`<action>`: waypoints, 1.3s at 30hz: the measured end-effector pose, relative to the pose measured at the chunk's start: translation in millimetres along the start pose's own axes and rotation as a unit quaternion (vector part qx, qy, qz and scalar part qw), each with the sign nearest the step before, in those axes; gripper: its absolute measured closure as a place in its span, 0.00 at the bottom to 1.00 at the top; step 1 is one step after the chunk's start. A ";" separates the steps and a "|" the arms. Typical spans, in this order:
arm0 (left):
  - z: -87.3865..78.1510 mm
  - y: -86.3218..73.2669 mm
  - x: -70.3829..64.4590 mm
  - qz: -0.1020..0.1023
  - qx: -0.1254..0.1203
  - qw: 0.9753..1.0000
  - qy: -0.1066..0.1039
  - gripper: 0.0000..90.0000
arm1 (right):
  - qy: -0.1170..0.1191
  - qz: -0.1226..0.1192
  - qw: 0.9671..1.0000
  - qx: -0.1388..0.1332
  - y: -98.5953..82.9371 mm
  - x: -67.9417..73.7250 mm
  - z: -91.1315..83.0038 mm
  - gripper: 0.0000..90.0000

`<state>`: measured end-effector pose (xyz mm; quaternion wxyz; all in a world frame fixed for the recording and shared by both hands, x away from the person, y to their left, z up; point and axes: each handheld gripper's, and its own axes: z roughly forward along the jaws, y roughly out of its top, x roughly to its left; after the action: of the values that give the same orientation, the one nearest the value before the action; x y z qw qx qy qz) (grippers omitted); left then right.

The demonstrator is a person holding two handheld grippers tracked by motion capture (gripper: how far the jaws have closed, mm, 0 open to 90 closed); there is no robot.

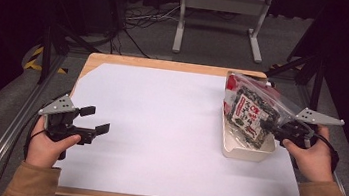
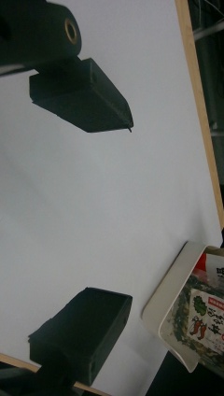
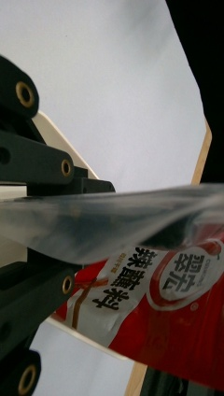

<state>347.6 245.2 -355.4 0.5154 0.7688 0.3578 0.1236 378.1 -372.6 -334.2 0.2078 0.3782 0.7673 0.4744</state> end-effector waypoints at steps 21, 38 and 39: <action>-17.4 -6.8 5.1 -0.019 -0.013 1.000 -0.002 0.16 | 0.026 0.048 0.999 -0.005 -4.2 -12.1 -0.8 0.60; -24.1 -8.3 -3.8 -0.002 0.003 1.000 -0.002 0.14 | -0.033 0.007 0.999 -0.025 -7.6 10.8 -45.6 0.36; -23.7 -8.1 -4.2 0.000 0.006 1.000 -0.004 0.14 | -0.037 0.003 0.999 -0.024 -8.4 13.3 -48.2 0.35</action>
<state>327.9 260.8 -351.4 0.5123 0.7723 0.3567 0.1183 333.9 -392.0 -318.7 0.2435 0.3923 0.7463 0.4794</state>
